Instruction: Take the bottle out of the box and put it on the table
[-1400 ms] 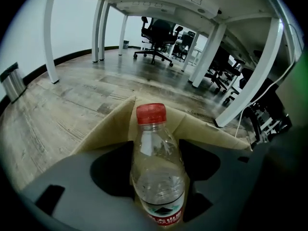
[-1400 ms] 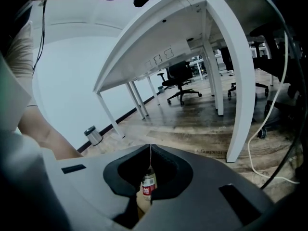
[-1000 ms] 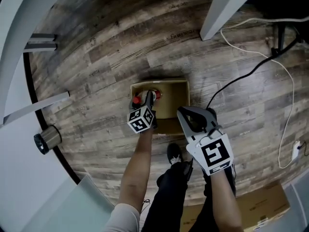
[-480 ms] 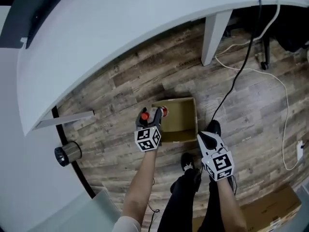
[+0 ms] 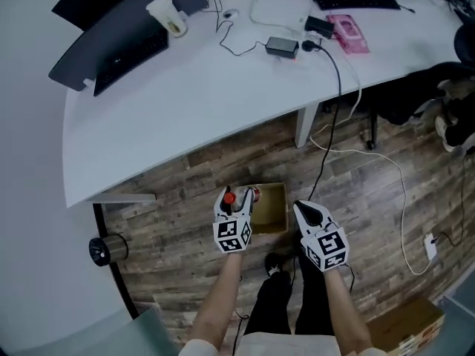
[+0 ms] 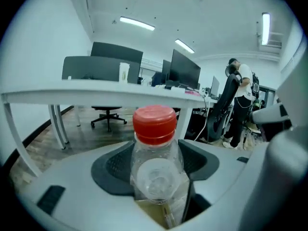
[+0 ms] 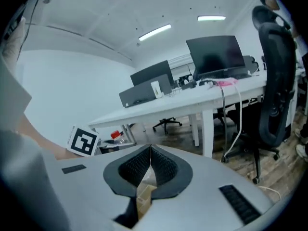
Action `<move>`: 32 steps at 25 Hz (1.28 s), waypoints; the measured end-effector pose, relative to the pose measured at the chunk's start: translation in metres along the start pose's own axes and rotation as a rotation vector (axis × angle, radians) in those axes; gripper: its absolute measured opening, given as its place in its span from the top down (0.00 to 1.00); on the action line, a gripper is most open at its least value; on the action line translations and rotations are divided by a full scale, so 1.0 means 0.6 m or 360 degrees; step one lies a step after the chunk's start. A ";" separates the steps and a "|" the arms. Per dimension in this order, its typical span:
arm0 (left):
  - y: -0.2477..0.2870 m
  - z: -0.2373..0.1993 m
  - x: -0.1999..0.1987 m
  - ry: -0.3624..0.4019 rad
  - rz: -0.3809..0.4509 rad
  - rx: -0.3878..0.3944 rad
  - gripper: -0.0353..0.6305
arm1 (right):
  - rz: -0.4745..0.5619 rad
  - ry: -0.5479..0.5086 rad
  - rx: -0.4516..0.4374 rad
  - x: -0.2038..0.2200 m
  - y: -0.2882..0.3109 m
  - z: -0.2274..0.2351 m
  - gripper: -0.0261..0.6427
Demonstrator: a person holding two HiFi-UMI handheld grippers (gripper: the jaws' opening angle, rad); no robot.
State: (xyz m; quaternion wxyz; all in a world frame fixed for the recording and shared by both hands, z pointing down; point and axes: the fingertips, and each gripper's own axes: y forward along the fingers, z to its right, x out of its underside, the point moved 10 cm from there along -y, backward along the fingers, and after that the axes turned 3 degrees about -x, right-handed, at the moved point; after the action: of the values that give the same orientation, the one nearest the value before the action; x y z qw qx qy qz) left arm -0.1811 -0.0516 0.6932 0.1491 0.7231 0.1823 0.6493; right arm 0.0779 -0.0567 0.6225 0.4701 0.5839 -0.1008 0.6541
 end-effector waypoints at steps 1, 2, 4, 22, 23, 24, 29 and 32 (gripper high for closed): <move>-0.023 0.008 -0.032 0.0020 0.0017 0.0008 0.51 | 0.0011 -0.0016 0.0001 -0.032 -0.012 -0.012 0.90; -0.045 0.015 -0.064 0.0041 0.0035 0.0011 0.51 | 0.0019 -0.0034 0.0003 -0.062 -0.022 -0.022 0.90; -0.075 0.029 -0.128 0.0069 0.0083 0.0030 0.51 | 0.0044 -0.0052 0.0018 -0.119 -0.038 -0.034 0.90; -0.080 0.071 -0.483 0.0163 0.0186 0.0172 0.50 | 0.0203 -0.0037 -0.0090 -0.449 0.008 -0.005 0.90; -0.072 0.073 -0.495 0.0162 0.0192 0.0163 0.50 | 0.0203 -0.0042 -0.0101 -0.459 0.014 0.002 0.90; -0.064 0.074 -0.506 0.0172 0.0197 0.0159 0.50 | 0.0197 -0.0052 -0.0114 -0.466 0.021 0.009 0.90; -0.015 0.079 -0.548 0.0269 0.0184 0.0175 0.50 | 0.0159 -0.0054 -0.0166 -0.475 0.033 0.047 0.90; 0.029 0.077 -0.569 0.0302 0.0163 0.0170 0.50 | 0.0138 -0.0045 -0.0170 -0.475 0.037 0.079 0.90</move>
State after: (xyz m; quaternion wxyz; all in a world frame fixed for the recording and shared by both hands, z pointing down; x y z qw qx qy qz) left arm -0.1649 -0.2224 0.3941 0.0590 0.6738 0.1929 0.7109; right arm 0.0582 -0.2425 0.4012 0.4705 0.5623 -0.1675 0.6591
